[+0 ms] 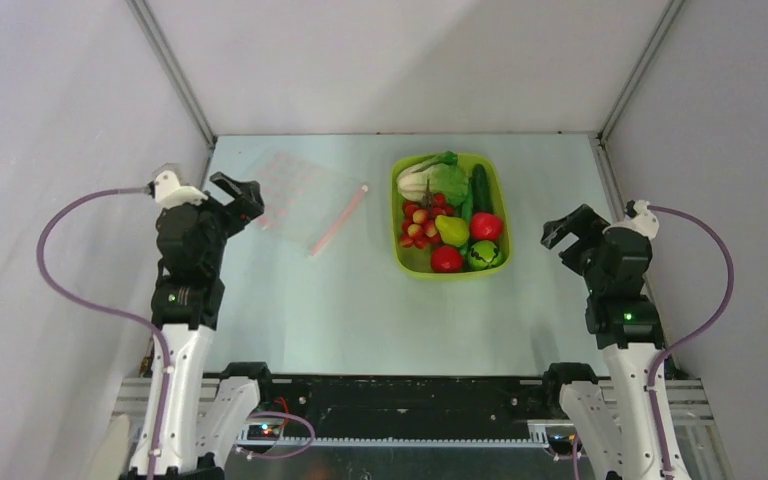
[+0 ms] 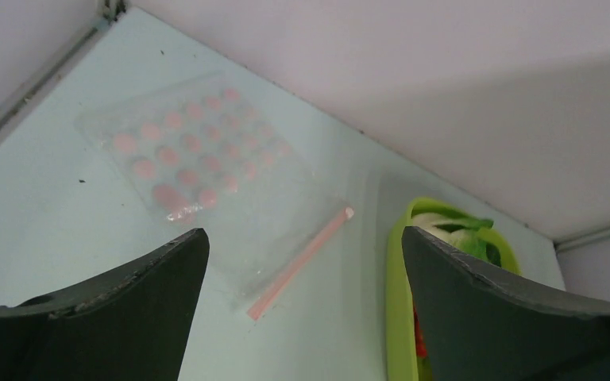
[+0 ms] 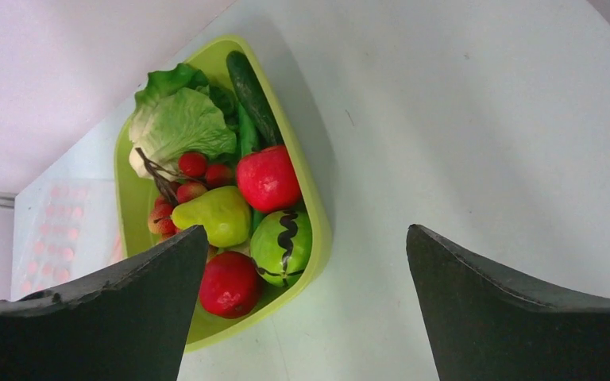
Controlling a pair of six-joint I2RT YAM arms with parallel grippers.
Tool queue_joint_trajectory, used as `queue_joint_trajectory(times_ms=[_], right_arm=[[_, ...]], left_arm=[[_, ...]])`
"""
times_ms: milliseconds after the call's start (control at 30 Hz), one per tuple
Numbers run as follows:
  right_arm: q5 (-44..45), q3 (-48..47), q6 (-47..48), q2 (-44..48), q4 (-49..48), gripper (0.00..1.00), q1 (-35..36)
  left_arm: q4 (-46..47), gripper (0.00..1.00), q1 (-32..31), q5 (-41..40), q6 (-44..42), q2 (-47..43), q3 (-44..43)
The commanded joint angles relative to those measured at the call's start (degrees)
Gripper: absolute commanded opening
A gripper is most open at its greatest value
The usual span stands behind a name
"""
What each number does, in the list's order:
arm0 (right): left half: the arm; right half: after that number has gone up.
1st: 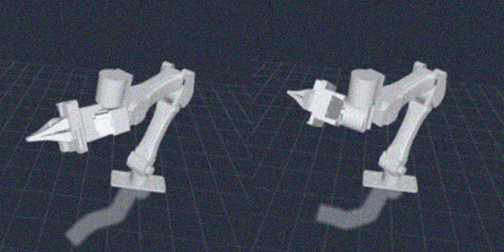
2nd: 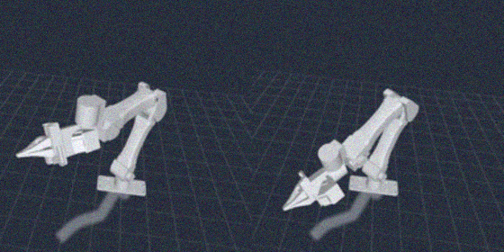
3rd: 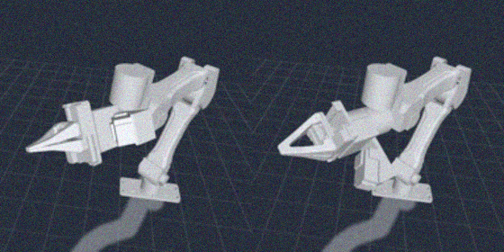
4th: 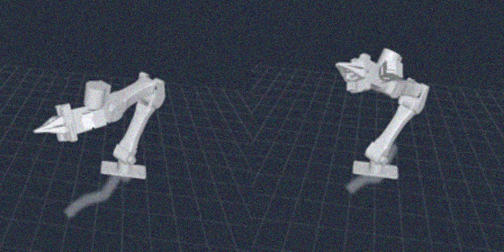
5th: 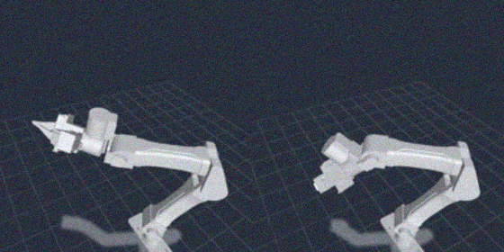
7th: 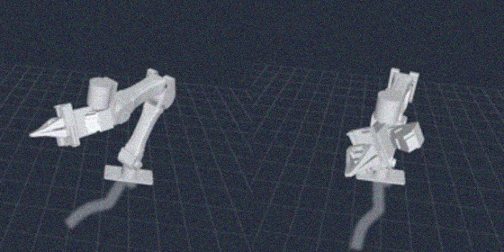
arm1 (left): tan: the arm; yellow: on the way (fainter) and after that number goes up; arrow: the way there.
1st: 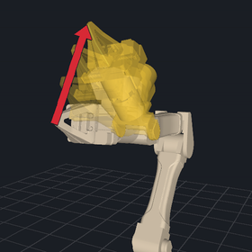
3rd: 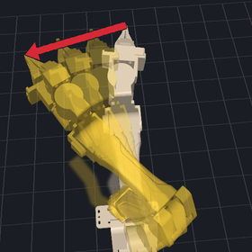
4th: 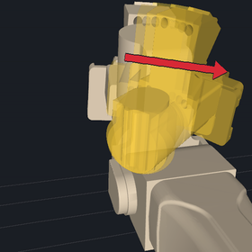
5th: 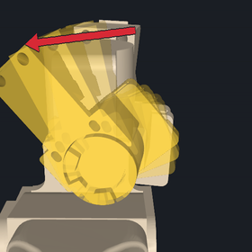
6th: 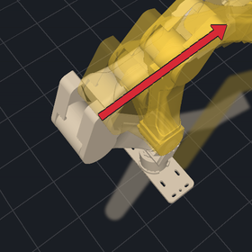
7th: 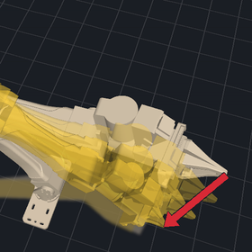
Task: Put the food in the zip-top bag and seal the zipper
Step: Pick up the zipper food storage bag at the center of the board.
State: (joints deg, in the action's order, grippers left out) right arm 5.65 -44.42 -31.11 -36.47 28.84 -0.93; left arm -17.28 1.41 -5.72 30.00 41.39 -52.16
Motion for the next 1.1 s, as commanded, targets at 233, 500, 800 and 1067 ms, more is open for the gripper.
queue_joint_trajectory(times_ms=[233, 500, 800, 1067], right_arm=[[-10.02, 0.21, 3.15, 2.05, -4.46, 1.00, -0.04], [-11.61, 0.47, 3.39, 1.95, -4.88, 1.00, -0.06], [-11.26, 1.09, 6.25, 2.99, -4.03, 1.00, -0.04], [-11.37, 1.09, 7.97, 2.67, -4.64, 1.00, -0.06]], left_arm=[[10.50, 0.98, -0.13, 15.58, -11.75, 17.72, 0.39], [0.28, 0.98, -11.91, 4.02, -29.96, 43.65, -14.25], [-12.32, 0.98, -14.80, 6.80, -39.64, 67.94, -32.06], [-17.89, 0.98, -14.78, 10.15, -42.06, 76.44, -38.62]])
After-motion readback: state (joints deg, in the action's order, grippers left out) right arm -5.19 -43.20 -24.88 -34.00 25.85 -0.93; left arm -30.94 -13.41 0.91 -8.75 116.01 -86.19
